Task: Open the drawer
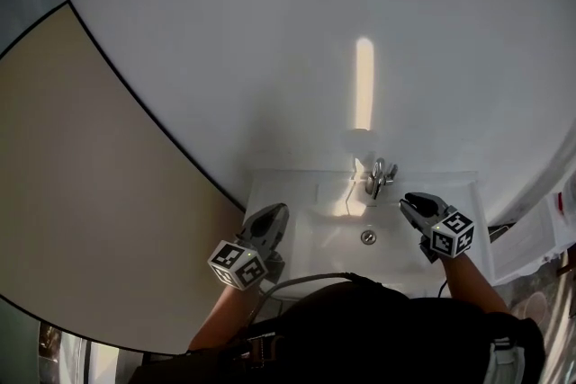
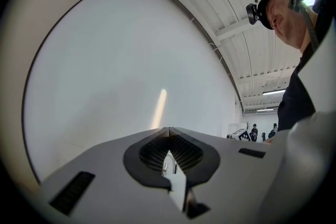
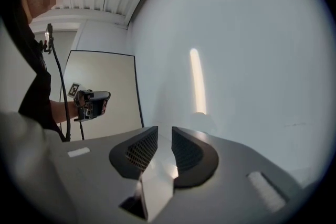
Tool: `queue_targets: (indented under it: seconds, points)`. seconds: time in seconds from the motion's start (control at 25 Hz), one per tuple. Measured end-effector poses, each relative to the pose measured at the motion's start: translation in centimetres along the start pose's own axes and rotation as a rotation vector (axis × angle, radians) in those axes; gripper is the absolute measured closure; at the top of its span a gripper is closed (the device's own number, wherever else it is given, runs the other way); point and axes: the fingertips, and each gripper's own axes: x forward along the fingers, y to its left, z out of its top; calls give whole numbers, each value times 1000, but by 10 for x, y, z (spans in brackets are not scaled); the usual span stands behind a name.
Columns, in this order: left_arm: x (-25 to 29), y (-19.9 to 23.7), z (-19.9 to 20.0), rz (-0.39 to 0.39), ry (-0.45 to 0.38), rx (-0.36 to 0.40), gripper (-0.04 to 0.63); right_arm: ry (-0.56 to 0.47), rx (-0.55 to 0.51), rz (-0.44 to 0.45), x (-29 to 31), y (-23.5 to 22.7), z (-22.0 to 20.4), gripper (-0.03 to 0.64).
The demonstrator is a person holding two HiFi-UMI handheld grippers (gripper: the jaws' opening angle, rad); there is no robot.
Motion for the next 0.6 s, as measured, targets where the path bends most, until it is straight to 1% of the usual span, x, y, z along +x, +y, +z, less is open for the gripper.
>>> queue_targets:
  seconds: [0.16,0.28,0.4,0.6]
  points:
    - [7,7,3,-13,2,20,595,-2,-11,-21,5,-6,6,575]
    - [10,16,1,-36,34,15,595,-23,33,-67,9,-7,4,615]
    - [14,26,-2,-67,57,9,595,-38,69,-81,18,-1,5,615]
    - [18,40,-9,-106,58,-26,595,-36,110,-90,27,5,2,617]
